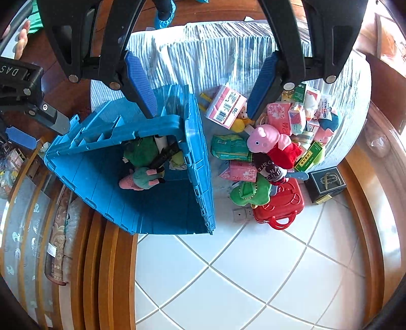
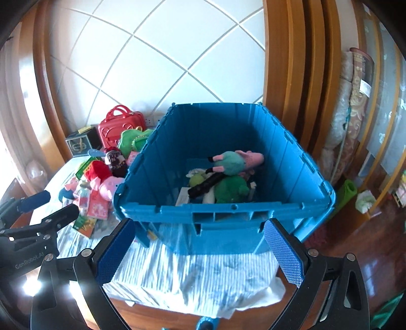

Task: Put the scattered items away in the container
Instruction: 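Raise both grippers out of the bin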

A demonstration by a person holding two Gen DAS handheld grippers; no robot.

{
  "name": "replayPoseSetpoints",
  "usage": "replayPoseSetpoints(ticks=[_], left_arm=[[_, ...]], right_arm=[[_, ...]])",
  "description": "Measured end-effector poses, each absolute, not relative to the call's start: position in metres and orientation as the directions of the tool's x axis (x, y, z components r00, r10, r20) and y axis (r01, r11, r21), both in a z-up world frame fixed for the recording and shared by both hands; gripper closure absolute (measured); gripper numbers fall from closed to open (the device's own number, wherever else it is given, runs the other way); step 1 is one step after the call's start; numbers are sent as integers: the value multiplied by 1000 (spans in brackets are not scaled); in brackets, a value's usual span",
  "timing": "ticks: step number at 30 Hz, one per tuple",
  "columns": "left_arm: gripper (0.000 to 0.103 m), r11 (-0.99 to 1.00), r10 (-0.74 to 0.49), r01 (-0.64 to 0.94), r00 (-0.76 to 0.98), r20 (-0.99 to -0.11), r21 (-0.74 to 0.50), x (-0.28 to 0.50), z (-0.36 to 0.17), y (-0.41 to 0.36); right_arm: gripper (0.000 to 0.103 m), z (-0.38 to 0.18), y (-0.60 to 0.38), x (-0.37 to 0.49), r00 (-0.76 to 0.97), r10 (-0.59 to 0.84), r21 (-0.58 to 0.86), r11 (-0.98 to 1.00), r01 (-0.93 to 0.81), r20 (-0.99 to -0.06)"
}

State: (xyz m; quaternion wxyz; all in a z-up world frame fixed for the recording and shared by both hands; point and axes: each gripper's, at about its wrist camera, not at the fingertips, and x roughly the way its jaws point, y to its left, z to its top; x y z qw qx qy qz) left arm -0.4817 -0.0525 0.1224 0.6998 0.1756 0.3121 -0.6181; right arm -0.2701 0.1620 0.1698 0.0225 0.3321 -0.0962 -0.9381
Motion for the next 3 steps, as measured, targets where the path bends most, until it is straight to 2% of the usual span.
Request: replayPoseSetpoints(ticks=[3], left_arm=[[30, 182, -764, 973, 52, -643, -138, -476, 124, -35]], right_arm=[[0, 174, 149, -259, -784, -115, 198, -980, -10, -611]])
